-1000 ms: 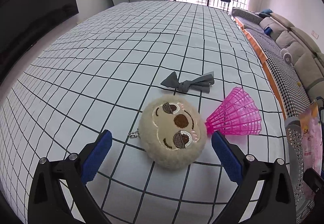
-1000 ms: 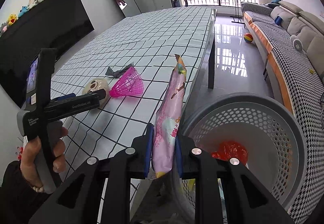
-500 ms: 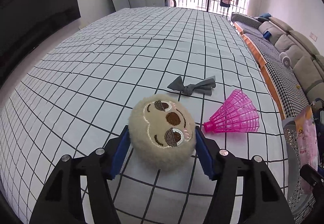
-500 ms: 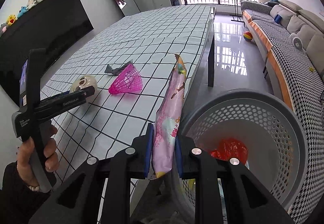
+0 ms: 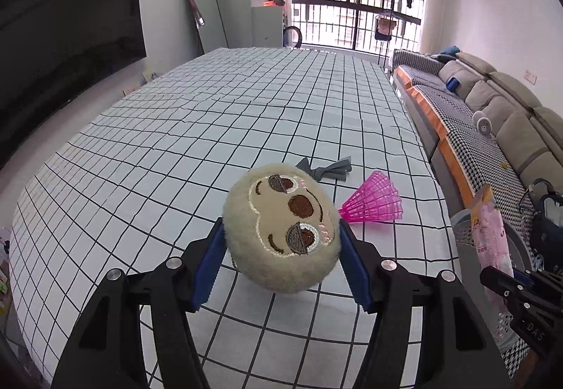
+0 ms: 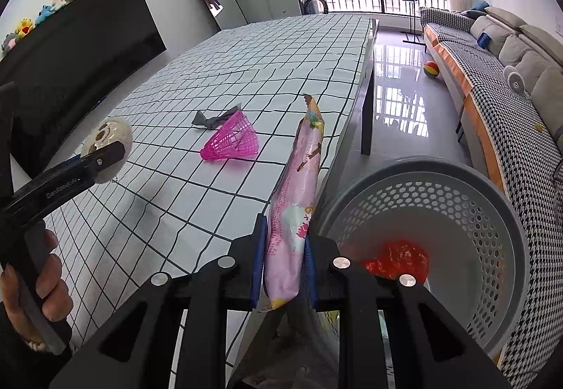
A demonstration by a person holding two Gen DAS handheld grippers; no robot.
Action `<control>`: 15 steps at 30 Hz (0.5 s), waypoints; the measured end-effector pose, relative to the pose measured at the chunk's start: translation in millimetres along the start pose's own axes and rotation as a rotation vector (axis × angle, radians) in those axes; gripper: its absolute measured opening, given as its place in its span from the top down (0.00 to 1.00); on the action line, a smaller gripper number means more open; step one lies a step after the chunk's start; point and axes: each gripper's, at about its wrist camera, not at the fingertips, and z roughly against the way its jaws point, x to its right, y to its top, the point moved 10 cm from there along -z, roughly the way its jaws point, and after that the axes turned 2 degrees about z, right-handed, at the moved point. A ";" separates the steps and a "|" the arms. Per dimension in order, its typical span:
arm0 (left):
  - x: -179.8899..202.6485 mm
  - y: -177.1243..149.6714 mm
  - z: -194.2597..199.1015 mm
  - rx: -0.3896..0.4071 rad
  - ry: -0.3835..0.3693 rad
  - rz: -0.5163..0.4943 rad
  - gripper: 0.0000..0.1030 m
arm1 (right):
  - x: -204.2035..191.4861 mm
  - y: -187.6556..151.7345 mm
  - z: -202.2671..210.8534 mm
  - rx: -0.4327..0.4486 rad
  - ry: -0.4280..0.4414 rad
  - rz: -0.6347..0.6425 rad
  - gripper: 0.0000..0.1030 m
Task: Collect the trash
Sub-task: 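Carry the pink packet and plush ball over the gray basket and open both tools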
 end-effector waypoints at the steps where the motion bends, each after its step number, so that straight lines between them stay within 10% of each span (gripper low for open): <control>1: 2.1 0.4 4.4 0.006 -0.009 -0.003 0.42 | 0.3 -0.4 1.8 0.002 -0.003 0.000 0.81; 15: 75.9 -11.0 35.9 0.025 -0.163 -0.080 0.42 | 41.1 -16.9 35.7 0.027 -0.074 -0.060 0.81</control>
